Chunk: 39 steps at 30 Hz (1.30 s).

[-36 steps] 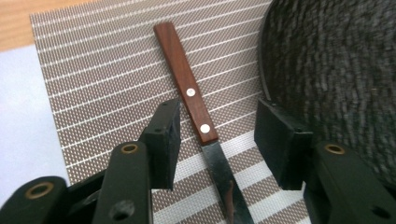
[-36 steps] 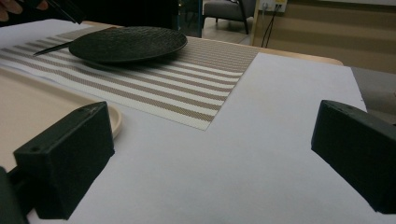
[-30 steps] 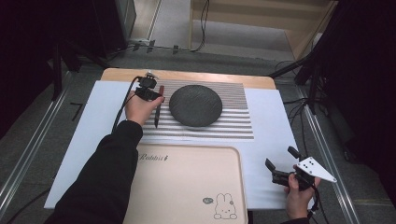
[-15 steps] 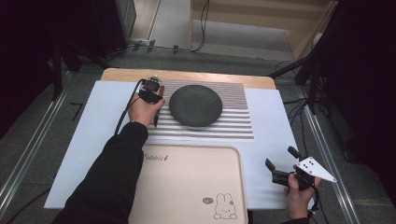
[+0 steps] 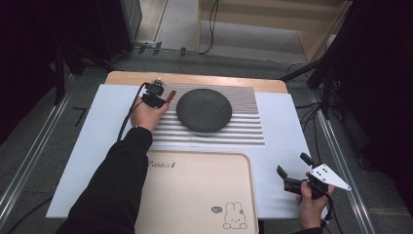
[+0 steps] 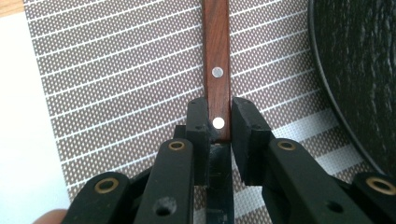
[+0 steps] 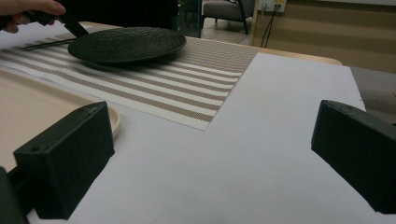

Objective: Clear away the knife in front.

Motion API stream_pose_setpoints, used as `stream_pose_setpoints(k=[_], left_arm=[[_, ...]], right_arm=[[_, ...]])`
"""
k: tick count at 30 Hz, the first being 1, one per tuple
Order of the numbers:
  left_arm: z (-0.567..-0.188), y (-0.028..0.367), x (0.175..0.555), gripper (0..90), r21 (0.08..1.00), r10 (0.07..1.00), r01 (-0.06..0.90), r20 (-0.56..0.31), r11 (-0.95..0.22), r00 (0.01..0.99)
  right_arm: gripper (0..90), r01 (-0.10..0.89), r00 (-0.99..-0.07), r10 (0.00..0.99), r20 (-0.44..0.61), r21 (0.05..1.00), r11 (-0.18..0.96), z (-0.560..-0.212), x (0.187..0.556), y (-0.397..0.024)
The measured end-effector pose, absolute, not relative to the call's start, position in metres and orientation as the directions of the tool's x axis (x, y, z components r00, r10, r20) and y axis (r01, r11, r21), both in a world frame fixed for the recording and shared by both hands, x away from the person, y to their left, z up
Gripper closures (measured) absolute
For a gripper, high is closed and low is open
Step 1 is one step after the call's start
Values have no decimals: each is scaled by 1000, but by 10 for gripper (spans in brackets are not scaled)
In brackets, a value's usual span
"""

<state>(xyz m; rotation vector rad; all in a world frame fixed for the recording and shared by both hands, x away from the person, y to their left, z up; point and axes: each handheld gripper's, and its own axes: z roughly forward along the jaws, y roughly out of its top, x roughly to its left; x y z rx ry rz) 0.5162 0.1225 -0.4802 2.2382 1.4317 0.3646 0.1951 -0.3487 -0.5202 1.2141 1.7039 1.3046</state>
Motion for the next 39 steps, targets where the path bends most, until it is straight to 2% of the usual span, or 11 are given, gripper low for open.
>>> stream_pose_setpoints(k=[11, 19, 27, 39], left_arm=[[-469, 129, 505, 771, 526, 892, 770, -49, -360, 450], [-459, 128, 494, 771, 539, 863, 732, -19, -416, 504], [-451, 134, 483, 771, 562, 855, 727, -65, -394, 514], [-439, 136, 461, 771, 594, 831, 690, -65, -413, 553]], right_arm=[[0, 277, -349, 937, 32, 958, 70, -520, 195, -348], [0, 277, -350, 936, 33, 958, 70, -520, 195, -348], [0, 276, -351, 936, 33, 959, 70, -520, 195, -349], [0, 273, -353, 935, 30, 959, 73, -520, 196, -348]])
